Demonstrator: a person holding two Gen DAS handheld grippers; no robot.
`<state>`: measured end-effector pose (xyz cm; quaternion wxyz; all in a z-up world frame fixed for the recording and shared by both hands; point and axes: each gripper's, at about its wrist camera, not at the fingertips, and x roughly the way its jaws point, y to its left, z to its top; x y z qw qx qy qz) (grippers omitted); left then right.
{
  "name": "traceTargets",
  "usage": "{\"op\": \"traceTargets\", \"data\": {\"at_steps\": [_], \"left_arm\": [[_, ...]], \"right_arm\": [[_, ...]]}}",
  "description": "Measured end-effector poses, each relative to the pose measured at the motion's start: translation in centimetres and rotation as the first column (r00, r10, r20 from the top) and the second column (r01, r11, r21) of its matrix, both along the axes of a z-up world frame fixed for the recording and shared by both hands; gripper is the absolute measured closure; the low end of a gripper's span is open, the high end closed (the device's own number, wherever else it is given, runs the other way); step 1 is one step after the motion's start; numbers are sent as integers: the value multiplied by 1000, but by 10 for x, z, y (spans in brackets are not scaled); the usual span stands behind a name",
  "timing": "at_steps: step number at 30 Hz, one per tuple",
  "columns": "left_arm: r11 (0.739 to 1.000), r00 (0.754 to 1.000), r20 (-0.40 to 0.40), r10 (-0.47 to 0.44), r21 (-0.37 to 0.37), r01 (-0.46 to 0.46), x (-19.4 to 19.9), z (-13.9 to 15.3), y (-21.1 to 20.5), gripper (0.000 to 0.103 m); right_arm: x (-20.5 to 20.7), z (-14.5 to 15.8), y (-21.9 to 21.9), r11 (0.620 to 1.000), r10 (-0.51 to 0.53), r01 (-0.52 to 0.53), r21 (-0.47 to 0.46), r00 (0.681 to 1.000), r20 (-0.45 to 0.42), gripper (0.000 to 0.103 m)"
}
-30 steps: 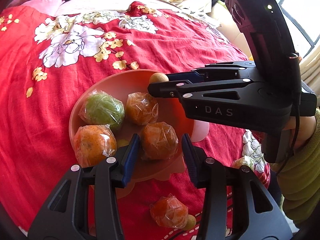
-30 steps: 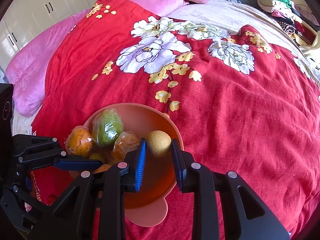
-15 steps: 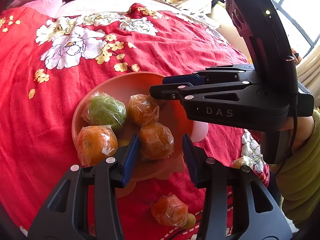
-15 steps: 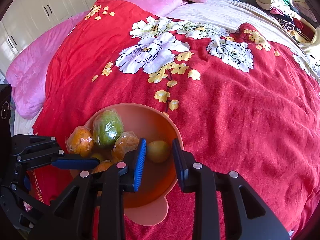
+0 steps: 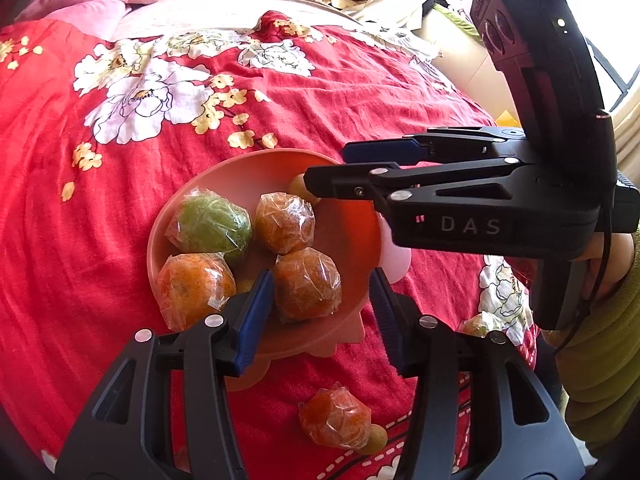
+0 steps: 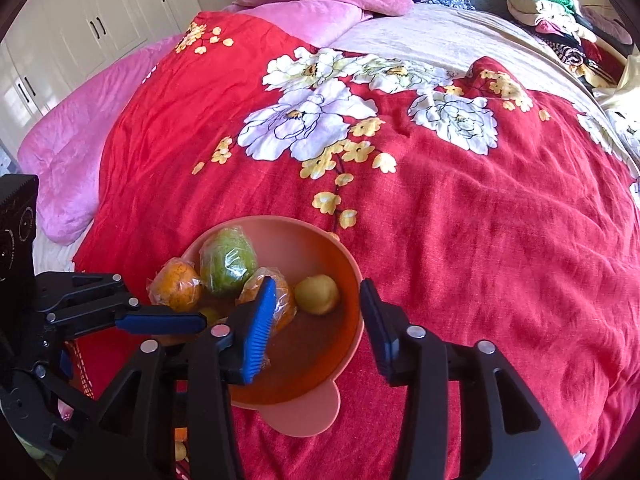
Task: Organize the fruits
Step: 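Open the right tool to drop the brown fruit while the left tool releases its orange into the plate, then withdraw both open tools from the plate toward the remaining loose fruits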
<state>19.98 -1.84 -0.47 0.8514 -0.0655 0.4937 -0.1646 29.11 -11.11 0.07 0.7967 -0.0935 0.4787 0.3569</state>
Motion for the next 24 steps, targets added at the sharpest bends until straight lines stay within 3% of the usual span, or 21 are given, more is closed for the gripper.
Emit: {"op": "traceTargets", "data": {"at_steps": [12,24], "left_arm": [[1000,1000,16,0,5,0,-4,8,-2,55],[999,999,36,31,9,-32,-15,18,6,35]], "right_arm": [[-2,16,-14,998,-46,45,34,999,26,47],[-17,41,-23,996,-59,52,77,995,83,26]]}}
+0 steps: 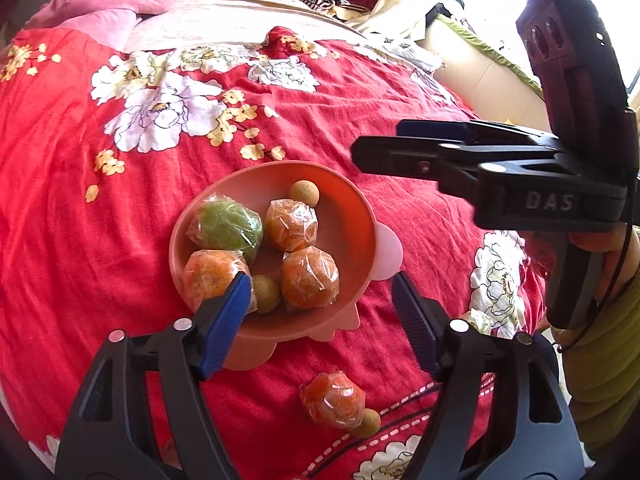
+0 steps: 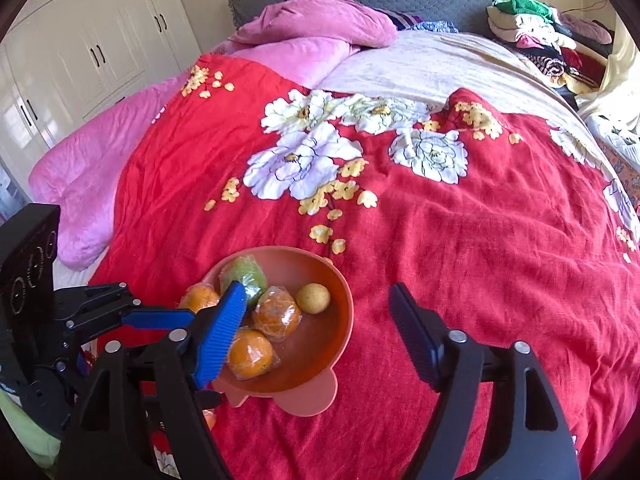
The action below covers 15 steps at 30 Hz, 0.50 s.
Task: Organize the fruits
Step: 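Withdraw both open tools from the plate toward the remaining loose fruits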
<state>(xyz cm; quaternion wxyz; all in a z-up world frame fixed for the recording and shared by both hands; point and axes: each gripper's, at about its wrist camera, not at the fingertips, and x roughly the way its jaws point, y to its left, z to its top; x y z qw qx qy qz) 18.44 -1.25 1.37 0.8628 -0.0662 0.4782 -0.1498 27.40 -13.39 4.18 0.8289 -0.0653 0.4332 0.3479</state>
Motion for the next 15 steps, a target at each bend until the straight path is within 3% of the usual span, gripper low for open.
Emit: {"op": "traceTargets", "data": {"at_steps": [11,15], "left_arm": [[998,998,23,60,12,-60,-14,12,13,12],[996,996,31,85,18,-86,-18,17,20,10]], "right_arm": [[-15,23,-9,999,-12,11,34,999,49,15],[-19,29,-12,999,-19,17,41,998,60,13]]}}
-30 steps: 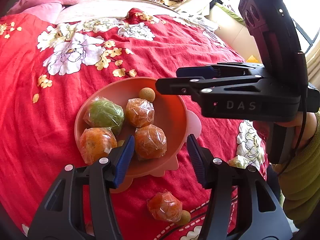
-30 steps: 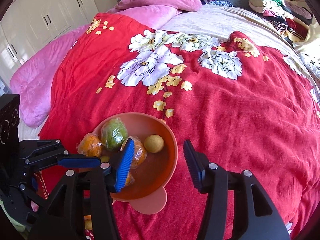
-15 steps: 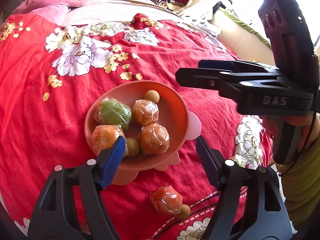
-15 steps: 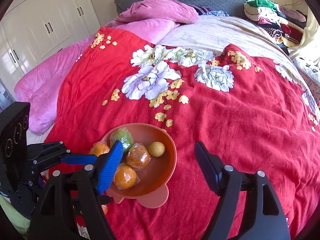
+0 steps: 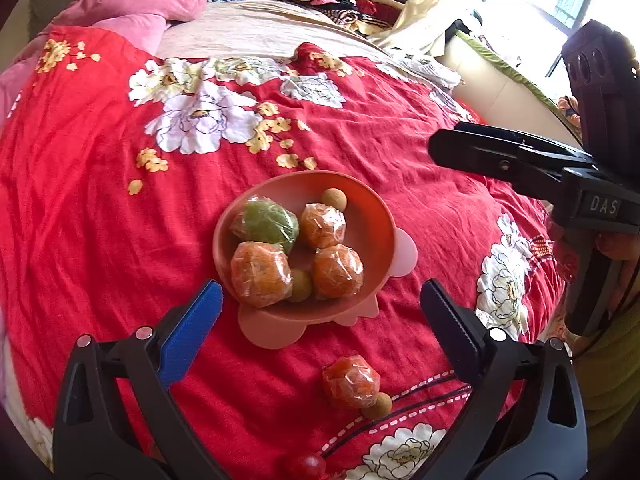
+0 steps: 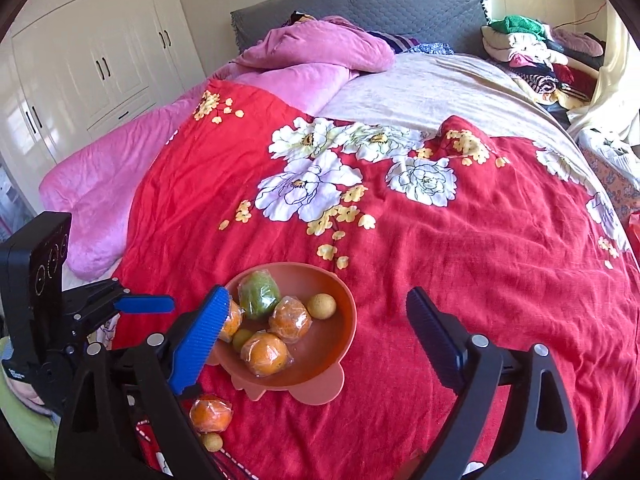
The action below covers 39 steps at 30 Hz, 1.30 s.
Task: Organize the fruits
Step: 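Withdraw both open tools from the plate toward the remaining loose fruits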
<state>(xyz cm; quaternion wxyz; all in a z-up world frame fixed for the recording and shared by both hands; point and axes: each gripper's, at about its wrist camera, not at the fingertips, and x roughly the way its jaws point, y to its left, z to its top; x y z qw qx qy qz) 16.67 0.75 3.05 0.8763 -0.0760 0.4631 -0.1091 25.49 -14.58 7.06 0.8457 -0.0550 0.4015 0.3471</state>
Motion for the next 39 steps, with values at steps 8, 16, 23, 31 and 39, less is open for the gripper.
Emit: {"op": "traceTargets", "data": {"at_steps": [8,16,23,31,39], "left_arm": [[999,999,18,39,1,-39,-7,9,9,10],[997,996,16,83,-5,-83,-17,12,20,10],[995,995,19,99,-15,-99,-28,14,26,10],[994,993,32,111,-16,-111,-44,20,31,10],[991,991,29,133,-28,-132,-62,18,41,10]], "right_arm": [[-8,9,-4,1000,-4,4,7,1000,19,10],[-22,14,-5,1000,1,-2,14,1000,28,9],[-39,14,-7,1000,8,-9,15,1000,30,8],[-57,16,-9,1000,13,-14,9,999,35,8],[-75,12,-9,1000,24,-23,-4,999,36,8]]}}
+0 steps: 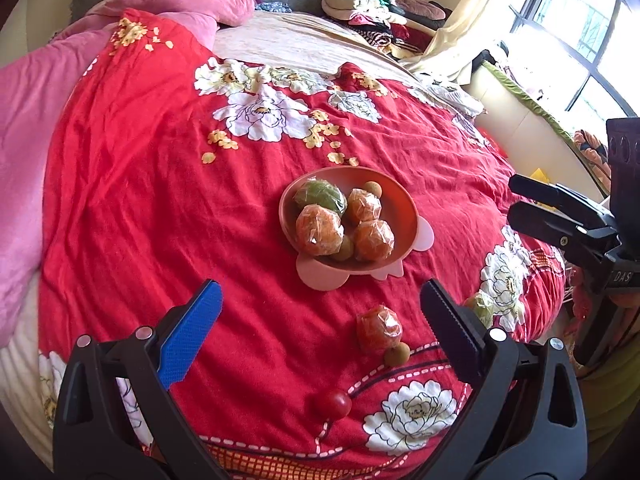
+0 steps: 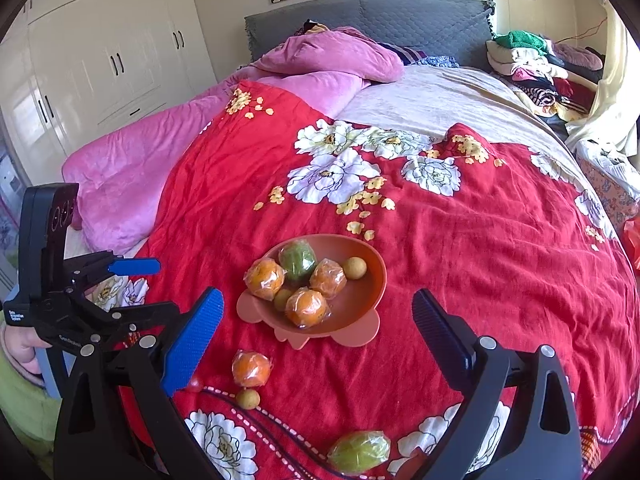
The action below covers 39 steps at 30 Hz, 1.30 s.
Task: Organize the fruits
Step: 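Withdraw both open tools from the plate toward the remaining loose fruits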
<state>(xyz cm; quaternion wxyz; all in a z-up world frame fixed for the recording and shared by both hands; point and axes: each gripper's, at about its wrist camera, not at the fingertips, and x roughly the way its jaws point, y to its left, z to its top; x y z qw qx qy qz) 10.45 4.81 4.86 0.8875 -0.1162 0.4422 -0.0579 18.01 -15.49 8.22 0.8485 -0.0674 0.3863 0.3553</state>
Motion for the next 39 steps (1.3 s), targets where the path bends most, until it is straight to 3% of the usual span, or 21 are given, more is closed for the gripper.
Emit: {"op": "traceTargets", "data": {"at_steps": [14,39], "left_arm": [[1000,1000,-11,23,19,-22,-22,-4,3,10],[999,999,-35,-24,41,25,-46,-14,-14,10]], "right_arm": [[-22,-11,-2,1000,5,-5,-8,1000,-23,8],[-46,-25,7,998,35,-36,-54,999,-22,8]]}}
